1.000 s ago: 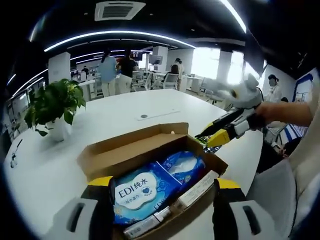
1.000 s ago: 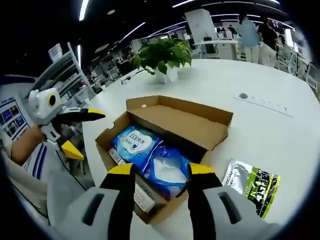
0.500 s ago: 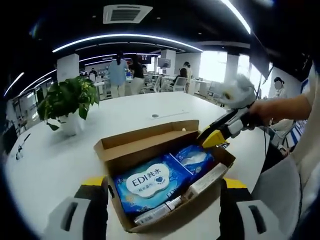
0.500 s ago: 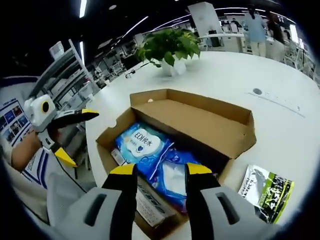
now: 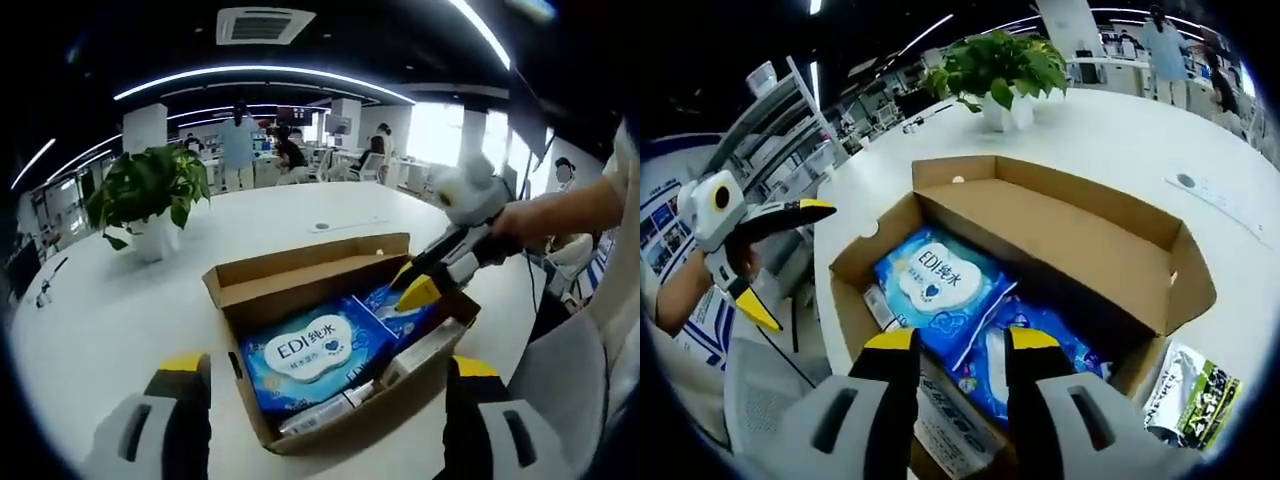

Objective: Operate the shoe box by opening the lid, removing the specified soft item, and placing it in the target area until the item is outside and the box remains undamaged.

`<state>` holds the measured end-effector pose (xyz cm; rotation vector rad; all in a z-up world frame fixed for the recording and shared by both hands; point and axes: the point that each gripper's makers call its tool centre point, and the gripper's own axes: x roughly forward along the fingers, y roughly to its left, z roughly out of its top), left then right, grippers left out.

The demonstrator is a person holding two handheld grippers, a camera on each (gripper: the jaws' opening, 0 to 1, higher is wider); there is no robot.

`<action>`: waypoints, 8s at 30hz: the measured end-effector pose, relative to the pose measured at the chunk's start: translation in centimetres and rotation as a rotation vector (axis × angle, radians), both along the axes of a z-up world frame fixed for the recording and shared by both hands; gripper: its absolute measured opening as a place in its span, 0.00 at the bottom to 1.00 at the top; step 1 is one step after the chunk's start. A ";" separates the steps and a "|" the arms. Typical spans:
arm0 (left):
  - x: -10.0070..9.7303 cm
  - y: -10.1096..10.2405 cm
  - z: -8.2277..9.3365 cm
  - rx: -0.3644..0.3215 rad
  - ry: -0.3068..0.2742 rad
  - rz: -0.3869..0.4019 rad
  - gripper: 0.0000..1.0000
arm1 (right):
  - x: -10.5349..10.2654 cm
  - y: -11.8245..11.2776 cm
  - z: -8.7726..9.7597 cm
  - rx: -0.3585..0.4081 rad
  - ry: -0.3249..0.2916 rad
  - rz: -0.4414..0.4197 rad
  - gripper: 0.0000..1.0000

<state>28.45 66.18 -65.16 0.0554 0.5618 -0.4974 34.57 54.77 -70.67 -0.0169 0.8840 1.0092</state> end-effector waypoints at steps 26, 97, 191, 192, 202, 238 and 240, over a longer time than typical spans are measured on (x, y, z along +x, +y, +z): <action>-0.8 0.6 -0.9 0.001 0.008 0.042 0.99 | 1.1 3.2 -3.0 -0.034 0.068 -0.005 0.24; 2.7 -2.5 -1.9 0.106 0.058 -0.072 0.60 | 1.8 -5.7 0.8 -0.152 -0.108 -0.205 0.00; 3.7 -10.1 -3.0 -0.271 0.457 -0.064 0.02 | 0.6 -11.5 4.1 0.013 -0.031 -0.356 0.00; 3.7 -10.4 -2.8 -0.272 0.457 -0.066 0.02 | 0.6 -11.8 4.1 0.018 -0.028 -0.361 0.00; 4.3 -13.5 -1.7 -0.280 0.456 -0.088 0.02 | 0.9 -15.1 4.6 0.042 -0.001 -0.423 0.00; 6.5 -24.3 -1.2 -0.246 0.470 -0.224 0.02 | 2.1 -26.4 4.1 0.017 0.031 -0.590 0.00; 6.7 -24.9 -1.2 -0.243 0.470 -0.235 0.02 | 2.2 -27.0 4.0 0.014 0.032 -0.601 0.00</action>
